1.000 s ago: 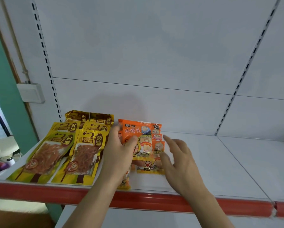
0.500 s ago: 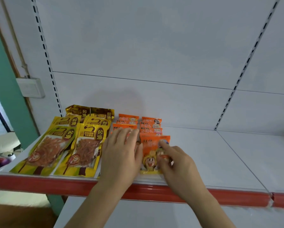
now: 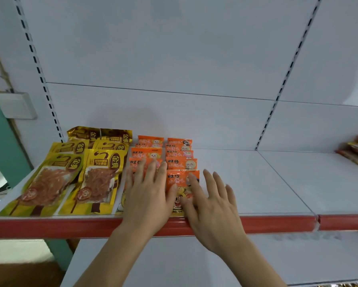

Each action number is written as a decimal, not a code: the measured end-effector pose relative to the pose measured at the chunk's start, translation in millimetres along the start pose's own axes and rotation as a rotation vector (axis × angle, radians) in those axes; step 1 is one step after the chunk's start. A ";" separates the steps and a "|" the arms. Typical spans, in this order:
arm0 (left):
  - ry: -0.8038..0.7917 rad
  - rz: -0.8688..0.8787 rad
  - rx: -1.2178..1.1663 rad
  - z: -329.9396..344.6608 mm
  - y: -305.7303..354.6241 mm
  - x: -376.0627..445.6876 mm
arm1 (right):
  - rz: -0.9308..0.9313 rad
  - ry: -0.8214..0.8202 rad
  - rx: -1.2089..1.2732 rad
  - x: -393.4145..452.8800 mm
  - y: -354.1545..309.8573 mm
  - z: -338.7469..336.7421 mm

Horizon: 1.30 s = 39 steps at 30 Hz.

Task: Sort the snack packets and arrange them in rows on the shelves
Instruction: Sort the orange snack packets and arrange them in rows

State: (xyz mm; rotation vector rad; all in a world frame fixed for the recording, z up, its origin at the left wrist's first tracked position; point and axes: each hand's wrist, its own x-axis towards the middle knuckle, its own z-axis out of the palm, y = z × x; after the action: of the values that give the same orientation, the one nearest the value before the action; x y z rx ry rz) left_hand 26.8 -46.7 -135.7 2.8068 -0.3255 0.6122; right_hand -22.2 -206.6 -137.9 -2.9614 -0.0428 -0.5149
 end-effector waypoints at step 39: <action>-0.088 0.490 -0.315 144.5 638.3 125.6 | 0.544 0.068 -0.156 -40.3 620.6 -158.3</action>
State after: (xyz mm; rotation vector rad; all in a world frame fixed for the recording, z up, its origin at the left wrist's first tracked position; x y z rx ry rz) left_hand 21.7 -711.1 -85.1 2.4545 -1.0482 0.4782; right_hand -81.3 -843.3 -83.4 -2.9077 0.8162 -0.5520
